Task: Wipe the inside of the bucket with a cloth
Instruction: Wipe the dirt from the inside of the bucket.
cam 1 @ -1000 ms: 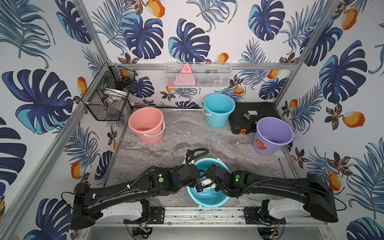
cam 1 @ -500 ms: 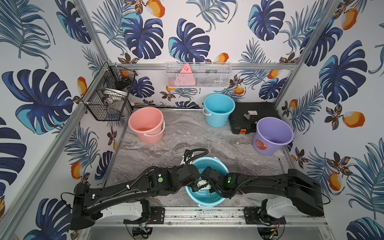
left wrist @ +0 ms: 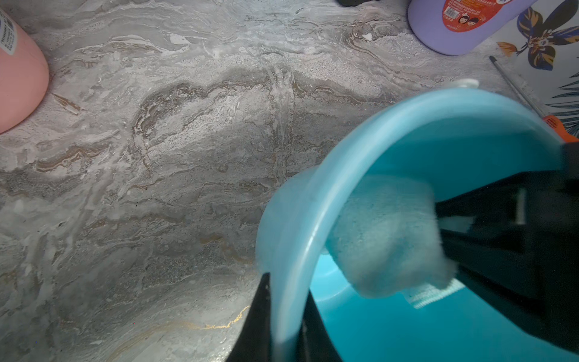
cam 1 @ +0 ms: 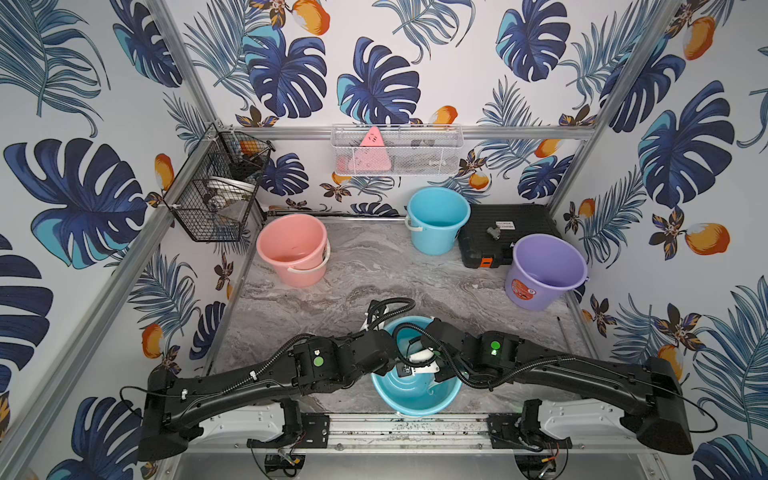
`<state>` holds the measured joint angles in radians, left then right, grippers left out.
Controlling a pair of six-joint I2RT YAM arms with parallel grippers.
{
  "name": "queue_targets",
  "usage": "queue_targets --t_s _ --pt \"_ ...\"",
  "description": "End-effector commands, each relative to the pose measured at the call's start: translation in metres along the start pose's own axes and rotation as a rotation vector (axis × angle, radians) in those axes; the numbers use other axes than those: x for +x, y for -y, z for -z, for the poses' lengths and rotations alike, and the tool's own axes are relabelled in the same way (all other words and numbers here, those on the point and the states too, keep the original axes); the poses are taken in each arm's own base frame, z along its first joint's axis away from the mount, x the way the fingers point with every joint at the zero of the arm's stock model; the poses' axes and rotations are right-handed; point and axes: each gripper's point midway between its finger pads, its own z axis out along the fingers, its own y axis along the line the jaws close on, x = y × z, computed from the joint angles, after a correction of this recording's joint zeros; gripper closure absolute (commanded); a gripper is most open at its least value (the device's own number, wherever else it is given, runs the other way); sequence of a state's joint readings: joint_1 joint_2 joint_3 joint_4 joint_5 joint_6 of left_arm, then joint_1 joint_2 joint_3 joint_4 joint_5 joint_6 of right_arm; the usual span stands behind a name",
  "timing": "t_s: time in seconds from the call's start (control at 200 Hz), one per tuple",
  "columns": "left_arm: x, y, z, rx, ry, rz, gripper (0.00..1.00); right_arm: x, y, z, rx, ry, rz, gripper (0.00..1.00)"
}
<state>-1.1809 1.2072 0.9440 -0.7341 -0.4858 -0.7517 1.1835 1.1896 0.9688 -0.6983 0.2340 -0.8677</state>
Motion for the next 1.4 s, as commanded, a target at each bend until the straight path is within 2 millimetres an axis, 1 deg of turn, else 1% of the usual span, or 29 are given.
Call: queue_targets --t_s 0.0,0.115,0.145,0.155,0.185,0.295,0.405,0.55,0.741,0.946,1.021,1.031,1.046,1.201,1.396 --pt "0.006 -0.003 0.0 -0.007 -0.02 -0.03 1.0 0.017 -0.019 0.025 -0.109 -0.057 -0.001 1.0" --pt "0.005 -0.005 0.001 -0.014 -0.015 -0.03 1.0 0.02 -0.018 0.047 -0.145 -0.076 -0.023 1.0" --pt "0.005 -0.006 0.002 -0.015 -0.014 -0.03 1.0 0.024 -0.023 0.048 -0.168 -0.095 -0.024 1.0" --pt "0.005 -0.006 0.002 -0.014 -0.014 -0.029 1.0 0.02 -0.018 0.054 -0.157 -0.082 -0.031 1.0" --pt "0.005 -0.005 0.002 -0.014 -0.013 -0.03 1.0 0.02 -0.016 0.058 -0.162 -0.087 -0.037 1.0" --pt "0.005 -0.005 0.002 -0.014 -0.013 -0.029 1.0 0.021 -0.02 0.062 -0.199 -0.114 -0.046 1.0" --pt "0.004 -0.004 0.001 -0.013 -0.015 -0.03 1.0 0.018 -0.025 0.057 -0.239 -0.122 -0.049 1.0" --pt "0.002 -0.002 0.002 -0.008 -0.013 -0.033 1.0 0.011 -0.034 0.041 -0.28 -0.116 -0.041 1.0" --pt "0.001 -0.003 0.003 -0.01 -0.009 -0.032 1.0 0.007 -0.047 0.012 -0.343 -0.143 -0.031 1.0" --pt "-0.001 -0.002 0.004 -0.008 -0.007 -0.032 1.0 0.0 -0.066 -0.015 -0.443 -0.16 -0.048 1.0" --pt "-0.002 -0.001 0.004 -0.009 -0.006 -0.033 1.0 -0.005 -0.066 -0.025 -0.445 -0.155 -0.068 1.0" --pt "-0.002 -0.001 0.004 -0.009 -0.006 -0.034 1.0 0.0 -0.072 -0.029 -0.46 -0.171 -0.066 1.0" --pt "-0.002 -0.001 0.004 -0.008 -0.005 -0.033 1.0 0.002 -0.076 -0.031 -0.47 -0.179 -0.063 1.0" --pt "-0.002 -0.001 0.004 -0.007 -0.006 -0.032 1.0 0.003 -0.089 -0.053 -0.498 -0.171 -0.061 1.0" --pt "0.0 -0.003 0.004 -0.011 -0.008 -0.029 1.0 0.006 -0.094 -0.084 -0.456 -0.152 -0.079 1.0"
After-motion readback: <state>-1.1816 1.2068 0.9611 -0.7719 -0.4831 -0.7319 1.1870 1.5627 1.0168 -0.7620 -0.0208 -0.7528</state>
